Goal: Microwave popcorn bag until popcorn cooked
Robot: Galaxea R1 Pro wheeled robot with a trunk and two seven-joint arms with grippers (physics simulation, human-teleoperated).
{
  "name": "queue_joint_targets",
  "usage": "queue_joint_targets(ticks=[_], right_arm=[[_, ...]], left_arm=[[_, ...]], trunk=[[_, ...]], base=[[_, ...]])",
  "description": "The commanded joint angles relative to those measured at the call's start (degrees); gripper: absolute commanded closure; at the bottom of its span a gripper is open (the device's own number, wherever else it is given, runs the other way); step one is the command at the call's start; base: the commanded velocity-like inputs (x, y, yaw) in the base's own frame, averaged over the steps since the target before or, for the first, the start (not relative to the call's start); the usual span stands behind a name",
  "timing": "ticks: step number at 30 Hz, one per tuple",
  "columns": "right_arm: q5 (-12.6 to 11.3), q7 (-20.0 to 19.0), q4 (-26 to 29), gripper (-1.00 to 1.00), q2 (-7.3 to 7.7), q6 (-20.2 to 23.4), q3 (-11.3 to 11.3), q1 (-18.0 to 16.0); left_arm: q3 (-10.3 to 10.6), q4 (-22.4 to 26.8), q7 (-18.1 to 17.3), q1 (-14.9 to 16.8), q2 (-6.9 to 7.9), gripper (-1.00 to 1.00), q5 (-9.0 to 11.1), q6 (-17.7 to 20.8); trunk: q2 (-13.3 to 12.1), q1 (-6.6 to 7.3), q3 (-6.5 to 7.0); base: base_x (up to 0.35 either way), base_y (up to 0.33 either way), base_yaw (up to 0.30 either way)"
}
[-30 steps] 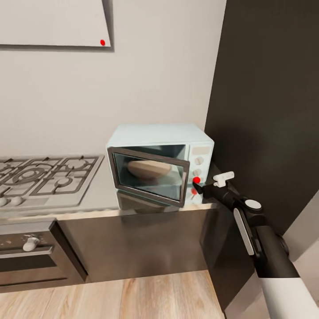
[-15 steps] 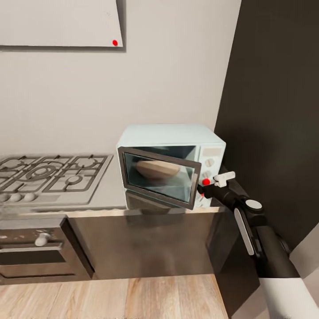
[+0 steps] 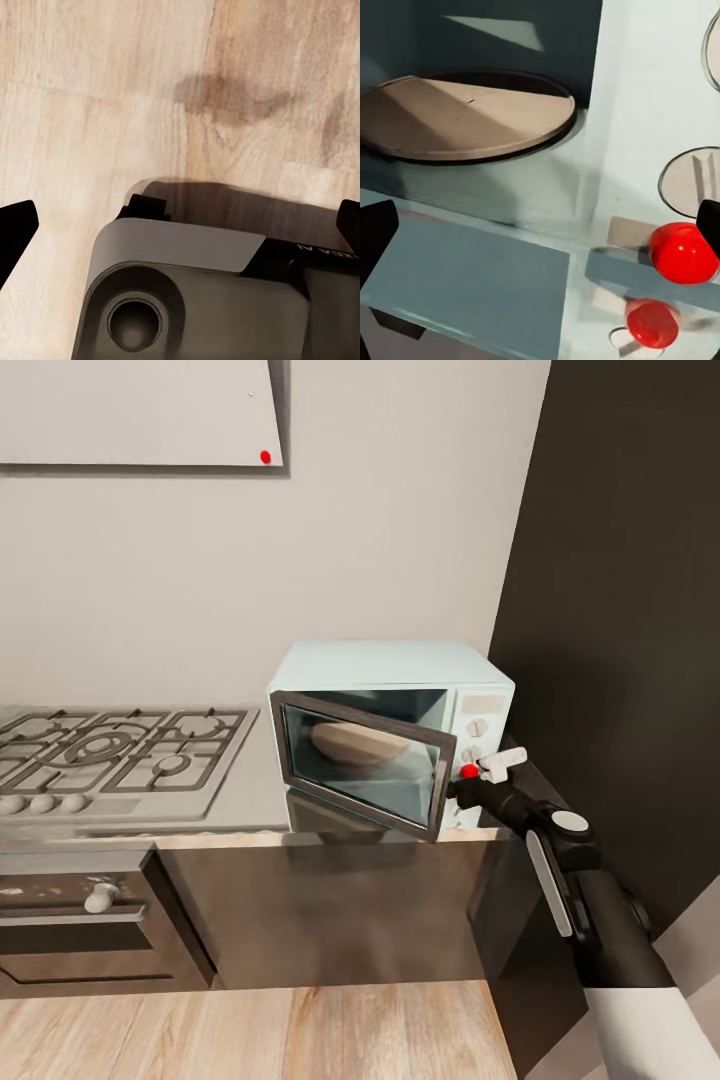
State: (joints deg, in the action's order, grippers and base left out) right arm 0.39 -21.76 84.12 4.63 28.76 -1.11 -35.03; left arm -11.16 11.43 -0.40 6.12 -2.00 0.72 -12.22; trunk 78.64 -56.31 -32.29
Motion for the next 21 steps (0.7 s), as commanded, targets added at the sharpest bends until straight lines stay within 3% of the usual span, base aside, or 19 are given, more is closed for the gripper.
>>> queue_joint_targets(ticks=[1, 2, 7, 9, 15, 21], right_arm=[[-0.04, -0.33, 0.06, -1.0, 0.08, 0.37, -0.16, -0.04], [-0.04, -0.48, 0.07, -1.0, 0.09, 0.38, -0.36, -0.04], [-0.06, -2.32, 0.08, -1.0, 0.12, 0.51, -6.74, -0.04], [-0.15, -2.89, 0.08, -1.0, 0.16, 0.6, -7.78, -0.04], [-0.31, -11.33, 0.08, -1.0, 0.22, 0.88, -7.96, -0.04], [-0.3, -12.38, 0.08, -1.0, 0.13, 0.94, -8.2, -0.04]], left_arm=[[-0.22, -0.06, -0.04, 0.03, -0.03, -1.0, 0.07, -0.17], [-0.24, -0.05, -0.04, 0.03, -0.03, -1.0, 0.07, -0.17], [-0.26, -0.04, -0.04, 0.03, -0.02, -1.0, 0.07, -0.17], [-0.23, -0.07, -0.04, 0.03, -0.02, -1.0, 0.07, -0.17], [-0.19, -0.06, -0.04, 0.03, -0.02, -1.0, 0.07, -0.17], [-0.24, -0.05, -0.04, 0.03, -0.02, -1.0, 0.07, -0.17]], trunk=[[0.03, 0.0, -0.06], [0.03, 0.0, -0.06], [0.03, 0.0, -0.06], [0.03, 0.0, -0.06], [0.03, 0.0, -0.06], [0.03, 0.0, -0.06]], base=[[0.0, 0.0, 0.0], [0.0, 0.0, 0.0], [0.0, 0.0, 0.0], [0.0, 0.0, 0.0], [0.0, 0.0, 0.0], [-0.02, 0.014, 0.0]])
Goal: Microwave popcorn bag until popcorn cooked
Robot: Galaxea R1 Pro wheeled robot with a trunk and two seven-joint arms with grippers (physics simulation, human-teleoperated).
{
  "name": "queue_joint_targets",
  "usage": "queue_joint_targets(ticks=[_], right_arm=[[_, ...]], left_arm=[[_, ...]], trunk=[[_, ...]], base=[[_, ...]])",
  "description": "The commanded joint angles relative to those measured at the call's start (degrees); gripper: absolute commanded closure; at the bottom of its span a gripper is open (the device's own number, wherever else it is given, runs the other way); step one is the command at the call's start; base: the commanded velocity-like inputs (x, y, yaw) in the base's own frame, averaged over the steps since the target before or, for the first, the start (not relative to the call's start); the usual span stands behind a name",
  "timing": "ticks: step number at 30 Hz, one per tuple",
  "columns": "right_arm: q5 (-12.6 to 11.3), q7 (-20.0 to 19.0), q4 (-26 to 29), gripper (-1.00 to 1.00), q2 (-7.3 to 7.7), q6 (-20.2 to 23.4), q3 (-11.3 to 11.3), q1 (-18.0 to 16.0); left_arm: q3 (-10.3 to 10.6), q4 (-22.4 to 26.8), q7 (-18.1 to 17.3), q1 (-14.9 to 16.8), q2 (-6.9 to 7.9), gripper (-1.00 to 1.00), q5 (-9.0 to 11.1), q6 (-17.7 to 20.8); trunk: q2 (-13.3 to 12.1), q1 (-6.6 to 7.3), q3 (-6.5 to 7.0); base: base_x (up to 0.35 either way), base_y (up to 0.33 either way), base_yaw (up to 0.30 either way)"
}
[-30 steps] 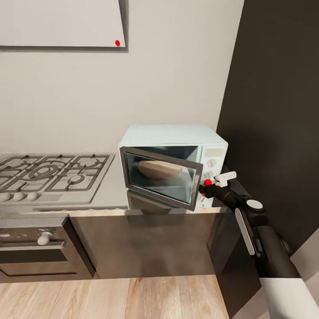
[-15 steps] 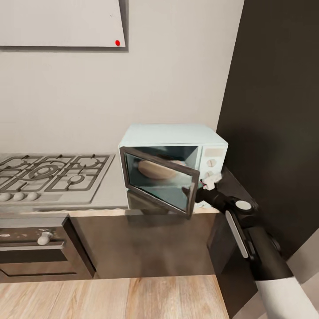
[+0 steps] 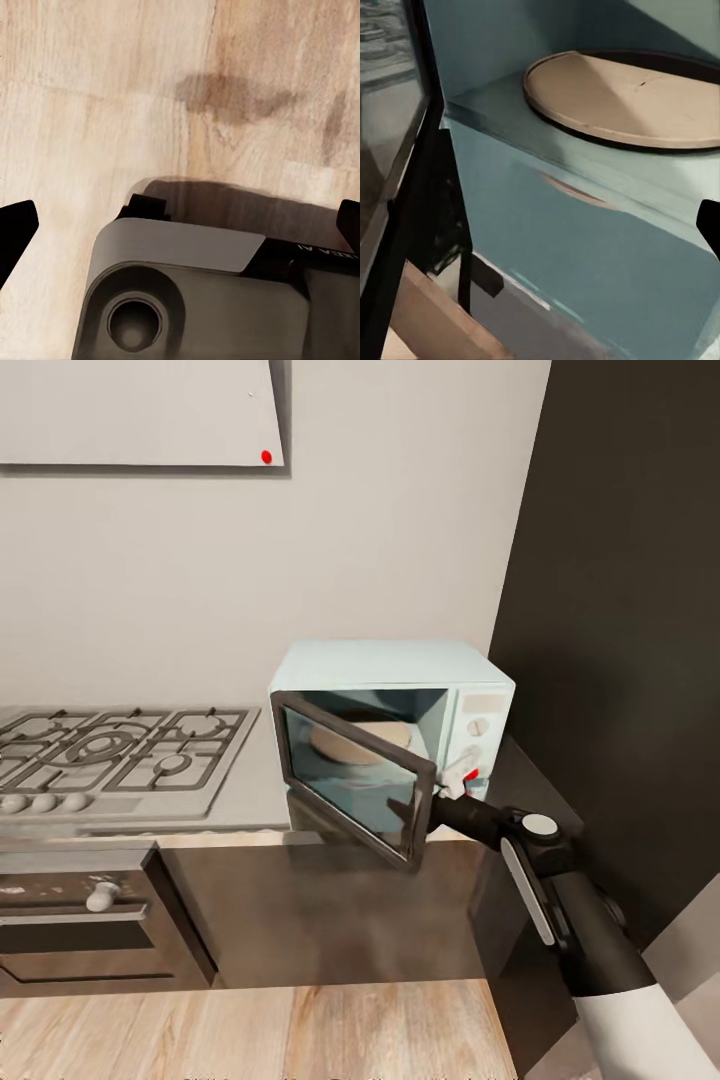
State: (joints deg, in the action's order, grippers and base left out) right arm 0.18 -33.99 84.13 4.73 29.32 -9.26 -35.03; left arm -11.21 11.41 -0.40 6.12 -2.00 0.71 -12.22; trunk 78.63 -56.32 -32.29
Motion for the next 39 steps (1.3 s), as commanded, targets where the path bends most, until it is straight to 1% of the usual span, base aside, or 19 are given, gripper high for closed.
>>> queue_joint_targets(ticks=[1, 7, 12, 17, 19, 21, 23, 26, 34, 35, 36, 39], right_arm=[[-0.09, -0.17, 0.07, -1.0, 0.02, 0.35, -0.05, -0.04], [-0.02, -0.18, 0.07, -1.0, 0.01, 0.19, -0.04, -0.04], [0.31, 0.61, 0.07, -1.0, -0.07, 0.24, 0.03, -0.04], [-0.08, 0.76, 0.07, -1.0, -0.13, 0.27, 0.21, -0.07], [-0.14, 1.16, 0.1, -1.0, -0.2, 0.28, 0.26, -0.08], [-0.24, 2.7, 0.14, -1.0, -0.43, 0.29, 0.31, -0.05], [-0.26, 3.37, 0.15, -1.0, -0.56, 0.3, 0.37, -0.05], [-0.27, 3.61, 0.2, -1.0, -0.59, 0.3, 0.38, -0.04], [-0.27, 3.74, 0.16, -1.0, -0.64, 0.3, 0.38, -0.04], [-0.27, 3.74, 0.16, -1.0, -0.72, 0.3, 0.38, -0.04], [-0.22, 3.84, 0.16, -1.0, -1.31, 0.3, 0.43, -0.04], [-0.19, 4.74, 0.16, -1.0, -1.51, 0.3, 0.39, -0.04]], left_arm=[[-0.2, -0.02, -0.04, 0.03, -0.04, -1.0, 0.07, -0.17], [-0.21, -0.05, -0.04, 0.03, -0.03, -1.0, 0.08, -0.17], [-0.21, -0.02, -0.04, 0.03, -0.02, -1.0, 0.08, -0.17], [-0.21, -0.02, -0.04, 0.03, -0.02, -1.0, 0.08, -0.17], [-0.21, -0.03, -0.04, 0.03, -0.02, -1.0, 0.08, -0.17], [-0.21, 0.0, -0.04, 0.03, -0.02, -1.0, 0.08, -0.17], [-0.21, -0.02, -0.04, 0.03, -0.02, -1.0, 0.08, -0.17], [-0.21, -0.01, -0.04, 0.03, -0.05, -1.0, 0.08, -0.17], [-0.13, -0.02, -0.04, 0.03, -0.11, -1.0, 0.0, -0.17], [-0.13, -0.01, -0.04, 0.03, -0.11, -1.0, -0.01, -0.17], [-0.13, -0.01, -0.04, 0.03, -0.11, -1.0, -0.01, -0.17], [-0.13, 0.01, -0.04, 0.03, -0.11, -1.0, 0.03, -0.17]], trunk=[[0.03, 0.01, -0.06], [0.03, 0.01, -0.06], [0.03, 0.01, -0.06], [0.03, 0.01, -0.06], [0.03, 0.01, -0.06], [0.03, 0.01, -0.06], [0.03, 0.01, -0.06], [0.03, 0.01, -0.06], [0.03, 0.01, -0.06], [0.03, 0.01, -0.06], [0.03, 0.01, -0.06], [0.03, 0.01, -0.06]], base=[[-0.162, 0.114, 0.0], [-0.223, 0.154, 0.0], [-0.03, 0.021, 0.086], [-0.001, 0.001, 0.135], [0.0, 0.0, 0.019], [0.0, 0.0, 0.14], [0.0, 0.0, 0.193], [-0.032, 0.0, 0.058], [-0.236, 0.0, 0.005], [-0.055, 0.0, 0.0], [-0.014, 0.0, 0.033], [-0.006, 0.0, 0.15]])
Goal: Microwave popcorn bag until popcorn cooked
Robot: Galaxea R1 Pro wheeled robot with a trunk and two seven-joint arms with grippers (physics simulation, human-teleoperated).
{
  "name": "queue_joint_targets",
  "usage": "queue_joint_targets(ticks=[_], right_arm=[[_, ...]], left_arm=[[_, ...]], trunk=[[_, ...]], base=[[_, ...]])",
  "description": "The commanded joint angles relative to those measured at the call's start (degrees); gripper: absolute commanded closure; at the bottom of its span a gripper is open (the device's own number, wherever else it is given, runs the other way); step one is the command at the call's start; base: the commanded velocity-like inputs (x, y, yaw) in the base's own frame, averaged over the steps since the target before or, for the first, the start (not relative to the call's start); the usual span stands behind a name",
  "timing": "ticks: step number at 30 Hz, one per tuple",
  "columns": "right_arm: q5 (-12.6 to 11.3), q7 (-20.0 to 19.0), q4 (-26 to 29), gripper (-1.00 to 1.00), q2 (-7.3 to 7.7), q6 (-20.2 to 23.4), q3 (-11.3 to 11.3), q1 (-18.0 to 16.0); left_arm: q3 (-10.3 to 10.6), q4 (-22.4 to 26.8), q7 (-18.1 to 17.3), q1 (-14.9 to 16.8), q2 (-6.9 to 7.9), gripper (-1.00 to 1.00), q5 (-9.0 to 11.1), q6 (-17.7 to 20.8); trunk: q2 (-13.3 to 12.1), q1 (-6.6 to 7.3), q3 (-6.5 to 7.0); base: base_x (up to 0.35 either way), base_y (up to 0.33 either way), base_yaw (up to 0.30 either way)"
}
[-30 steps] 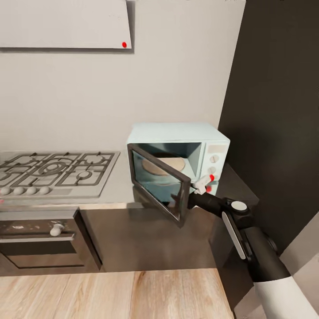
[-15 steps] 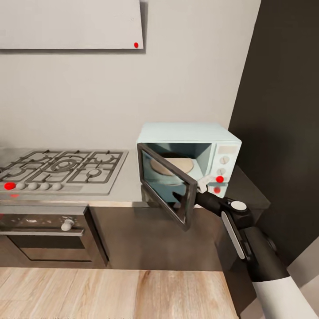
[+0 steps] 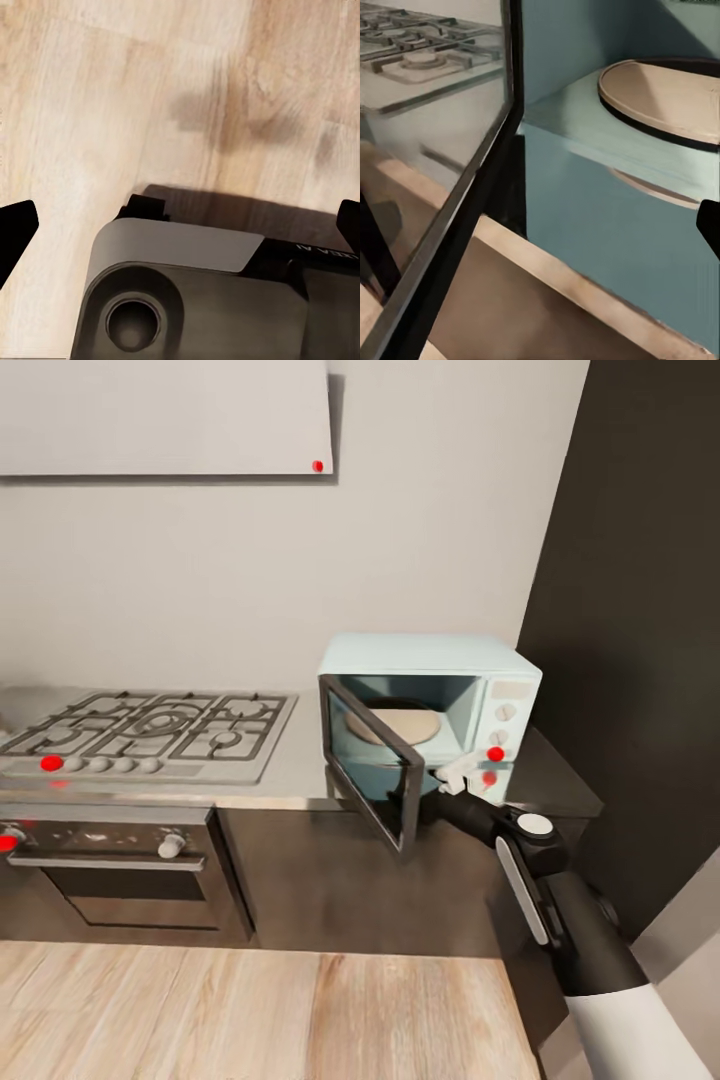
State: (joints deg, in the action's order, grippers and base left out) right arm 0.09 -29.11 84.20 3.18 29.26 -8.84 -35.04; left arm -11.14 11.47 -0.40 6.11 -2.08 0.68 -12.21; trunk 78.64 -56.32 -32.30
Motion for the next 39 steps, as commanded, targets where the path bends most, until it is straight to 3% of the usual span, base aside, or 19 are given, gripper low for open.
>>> queue_joint_targets(ticks=[1, 39], right_arm=[[-0.09, 0.19, 0.08, -1.0, 0.01, 0.36, -0.03, -0.03], [-0.17, 2.56, 0.17, -1.0, -0.37, 0.53, 0.05, -0.03]], left_arm=[[-0.21, -0.05, -0.04, 0.04, -0.02, -1.0, 0.05, -0.18], [-0.29, -0.05, -0.04, 0.04, -0.02, -1.0, 0.08, -0.18]], trunk=[[0.03, 0.0, -0.05], [0.03, 0.0, -0.05]], base=[[-0.002, 0.0, 0.237], [-0.047, 0.0, 0.081]])
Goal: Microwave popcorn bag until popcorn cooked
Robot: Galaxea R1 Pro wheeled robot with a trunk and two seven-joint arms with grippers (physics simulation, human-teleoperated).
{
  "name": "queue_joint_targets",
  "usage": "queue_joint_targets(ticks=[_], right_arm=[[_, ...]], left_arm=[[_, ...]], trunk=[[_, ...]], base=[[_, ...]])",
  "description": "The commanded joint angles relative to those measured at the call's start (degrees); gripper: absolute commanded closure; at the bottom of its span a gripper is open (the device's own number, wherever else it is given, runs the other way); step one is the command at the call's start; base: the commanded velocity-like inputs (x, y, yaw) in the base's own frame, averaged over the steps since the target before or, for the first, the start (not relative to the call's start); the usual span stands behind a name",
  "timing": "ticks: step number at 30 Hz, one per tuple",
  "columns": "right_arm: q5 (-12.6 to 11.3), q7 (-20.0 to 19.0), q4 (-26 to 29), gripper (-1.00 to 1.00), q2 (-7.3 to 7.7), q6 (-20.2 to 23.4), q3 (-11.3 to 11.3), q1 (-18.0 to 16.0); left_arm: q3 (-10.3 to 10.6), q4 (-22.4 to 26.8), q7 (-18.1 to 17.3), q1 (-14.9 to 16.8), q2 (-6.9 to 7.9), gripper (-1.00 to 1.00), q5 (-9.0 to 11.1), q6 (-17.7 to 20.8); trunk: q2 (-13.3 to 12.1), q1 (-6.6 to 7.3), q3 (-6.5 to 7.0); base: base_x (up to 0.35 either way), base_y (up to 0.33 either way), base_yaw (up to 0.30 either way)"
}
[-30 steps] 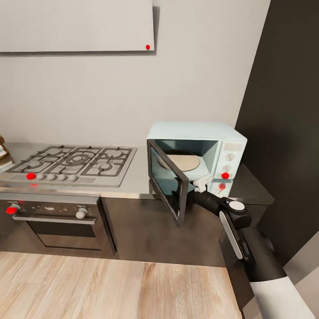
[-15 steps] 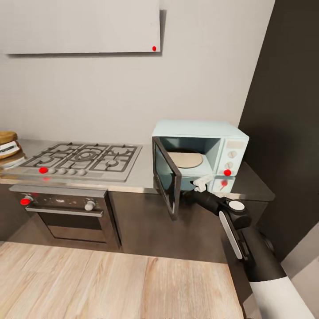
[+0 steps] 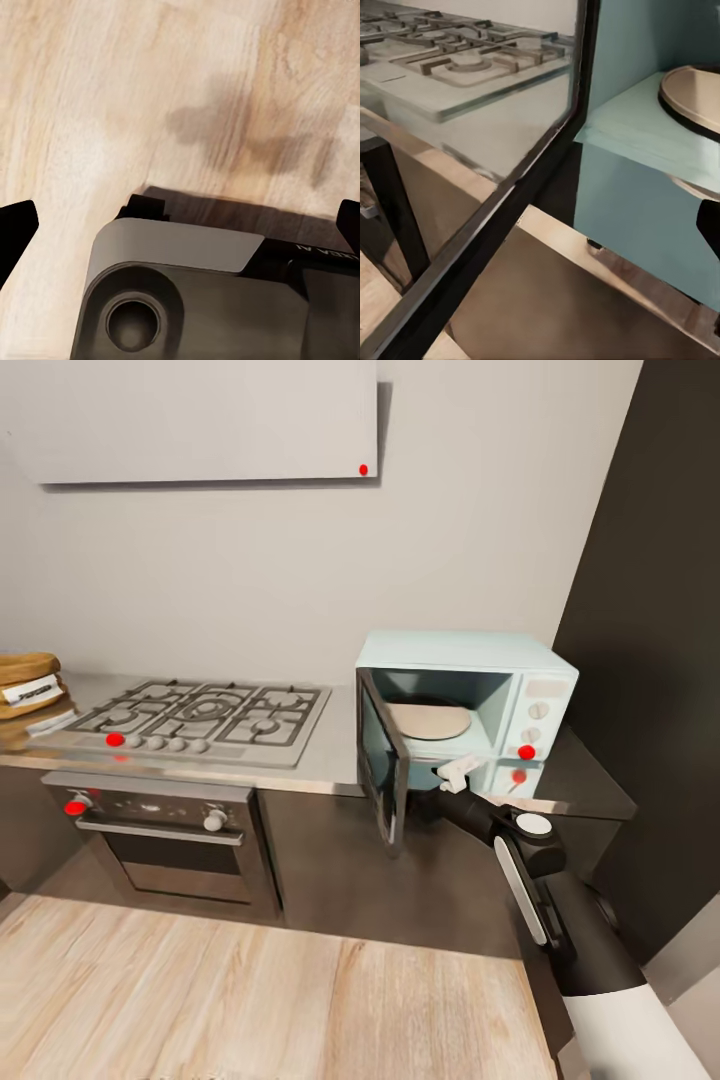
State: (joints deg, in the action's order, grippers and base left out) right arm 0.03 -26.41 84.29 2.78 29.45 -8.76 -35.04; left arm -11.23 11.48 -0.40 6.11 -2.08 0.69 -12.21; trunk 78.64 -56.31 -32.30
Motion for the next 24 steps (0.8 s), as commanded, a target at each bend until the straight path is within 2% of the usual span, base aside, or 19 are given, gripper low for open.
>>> queue_joint_targets(ticks=[1, 11, 24], right_arm=[[-0.12, -0.14, 0.08, -1.0, 0.03, 0.35, -0.03, -0.03], [-0.18, 0.1, 0.16, -1.0, 0.02, 0.35, -0.03, -0.02], [-0.12, 0.13, 0.17, -1.0, -0.32, 0.35, -0.03, 0.06]], left_arm=[[-0.2, -0.05, -0.04, 0.04, -0.02, -1.0, 0.07, -0.18], [-0.2, -0.07, -0.04, 0.04, -0.02, -1.0, 0.07, -0.18], [-0.2, -0.06, -0.04, 0.04, -0.02, -1.0, 0.05, -0.18]], trunk=[[0.03, 0.0, -0.05], [0.03, 0.0, -0.05], [0.03, 0.0, -0.09]], base=[[0.0, 0.0, 0.193], [0.0, 0.0, 0.124], [0.0, 0.0, 0.035]])
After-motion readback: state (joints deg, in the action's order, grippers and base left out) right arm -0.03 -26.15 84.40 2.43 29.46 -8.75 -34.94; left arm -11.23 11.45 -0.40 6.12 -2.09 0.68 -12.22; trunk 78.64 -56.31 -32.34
